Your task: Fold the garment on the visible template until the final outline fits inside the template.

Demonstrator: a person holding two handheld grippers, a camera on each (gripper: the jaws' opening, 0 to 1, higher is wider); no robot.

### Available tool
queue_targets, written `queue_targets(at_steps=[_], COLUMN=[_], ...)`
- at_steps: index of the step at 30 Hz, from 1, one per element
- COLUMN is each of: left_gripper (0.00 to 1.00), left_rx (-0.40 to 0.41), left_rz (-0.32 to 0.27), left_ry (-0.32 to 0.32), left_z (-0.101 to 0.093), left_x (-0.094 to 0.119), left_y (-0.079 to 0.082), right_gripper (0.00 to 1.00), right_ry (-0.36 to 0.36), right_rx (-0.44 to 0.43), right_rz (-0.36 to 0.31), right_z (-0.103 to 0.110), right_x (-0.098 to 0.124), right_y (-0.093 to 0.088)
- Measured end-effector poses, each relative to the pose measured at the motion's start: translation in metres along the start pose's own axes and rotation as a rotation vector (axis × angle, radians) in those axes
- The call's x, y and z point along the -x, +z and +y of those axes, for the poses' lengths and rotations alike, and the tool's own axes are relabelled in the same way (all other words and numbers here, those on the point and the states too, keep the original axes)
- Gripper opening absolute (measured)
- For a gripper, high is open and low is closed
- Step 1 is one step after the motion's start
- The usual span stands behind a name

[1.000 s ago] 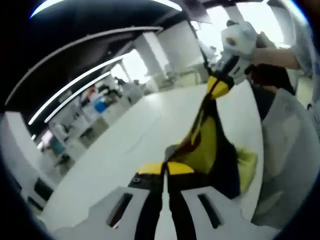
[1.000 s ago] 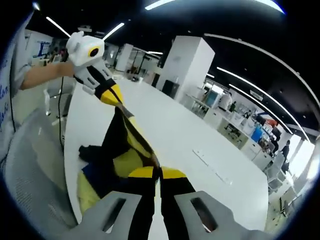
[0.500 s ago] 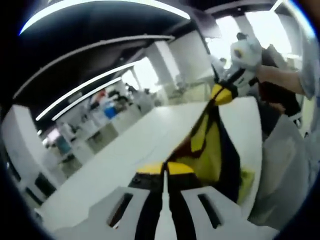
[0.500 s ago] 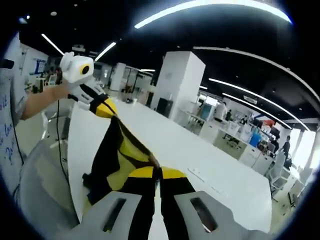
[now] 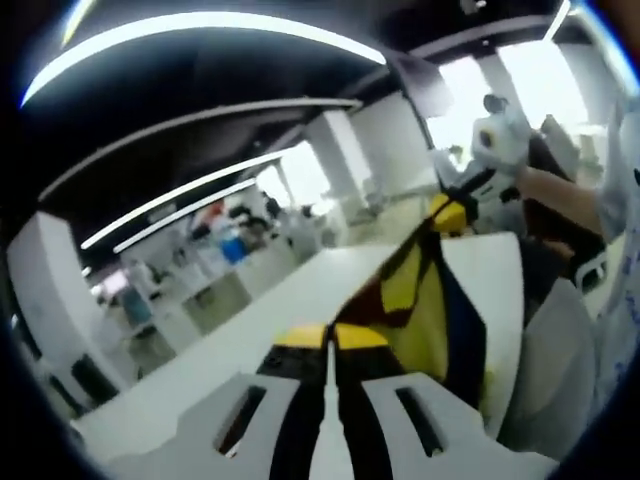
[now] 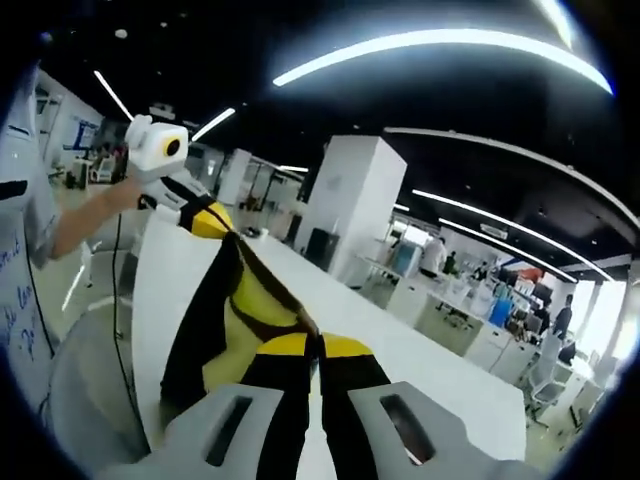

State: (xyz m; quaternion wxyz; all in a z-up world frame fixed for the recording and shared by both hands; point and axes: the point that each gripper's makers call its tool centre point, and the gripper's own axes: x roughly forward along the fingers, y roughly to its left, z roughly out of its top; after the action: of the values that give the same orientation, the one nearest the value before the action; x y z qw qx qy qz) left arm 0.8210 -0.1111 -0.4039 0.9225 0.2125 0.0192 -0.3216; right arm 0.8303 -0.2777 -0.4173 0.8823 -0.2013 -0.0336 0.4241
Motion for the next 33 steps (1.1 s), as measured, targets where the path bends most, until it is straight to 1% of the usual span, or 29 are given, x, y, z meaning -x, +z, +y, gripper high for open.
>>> queue_targets(at_steps=[1, 4, 6, 8, 10, 12, 14, 17, 21, 24, 28, 30, 33], left_gripper=[0.0, 0.0, 0.0, 0.0, 0.0, 0.0, 0.0, 0.0, 0.0, 0.0, 0.0, 0.0, 0.0], left_rx=[-0.007, -0.026, -0.028, -0.032, -0.038, -0.048, -0.038, -0.065, -0.078, -0.083, -0.089, -0.084, -0.077], left_rz=[-0.015, -0.026, -0.051, -0.066, -0.08, -0.108, -0.134, -0.151, -0.181, -0.192, -0.202, -0.204, -0.19], left_ry=[-0.001, 0.012, 0.013, 0.016, 0.021, 0.025, 0.021, 0.04, 0.051, 0.056, 0.053, 0.047, 0.038], left_z=[0.0, 0.002, 0.003, 0.004, 0.004, 0.004, 0.003, 0.003, -0.001, -0.002, -0.009, -0.013, -0.019], left_x=[0.002, 0.005, 0.01, 0.015, 0.021, 0.029, 0.036, 0.044, 0.057, 0.064, 0.075, 0.079, 0.083], left_y=[0.008, 0.019, 0.029, 0.037, 0.044, 0.055, 0.063, 0.073, 0.087, 0.094, 0.1, 0.1, 0.095], right_gripper=[0.02, 0.02, 0.02, 0.02, 0.02, 0.02, 0.02, 0.02, 0.02, 0.02, 0.02, 0.02, 0.02], right_ry=[-0.008, -0.022, -0.031, -0.039, -0.04, -0.049, -0.058, -0.056, -0.069, -0.072, -0.075, -0.074, -0.068], right_rx=[0.016, 0.035, 0.052, 0.07, 0.076, 0.101, 0.122, 0.134, 0.164, 0.173, 0.184, 0.179, 0.164], right_rz=[-0.013, -0.032, -0.049, -0.068, -0.08, -0.102, -0.11, -0.133, -0.154, -0.171, -0.18, -0.186, -0.183], right_z=[-0.004, -0.01, -0.013, -0.015, -0.015, -0.014, -0.013, -0.009, -0.005, -0.001, 0.007, 0.011, 0.017], right_x=[0.002, 0.006, 0.01, 0.015, 0.018, 0.024, 0.028, 0.034, 0.042, 0.048, 0.059, 0.064, 0.067], right_y=[0.008, 0.021, 0.032, 0.043, 0.05, 0.063, 0.07, 0.081, 0.095, 0.105, 0.113, 0.115, 0.11])
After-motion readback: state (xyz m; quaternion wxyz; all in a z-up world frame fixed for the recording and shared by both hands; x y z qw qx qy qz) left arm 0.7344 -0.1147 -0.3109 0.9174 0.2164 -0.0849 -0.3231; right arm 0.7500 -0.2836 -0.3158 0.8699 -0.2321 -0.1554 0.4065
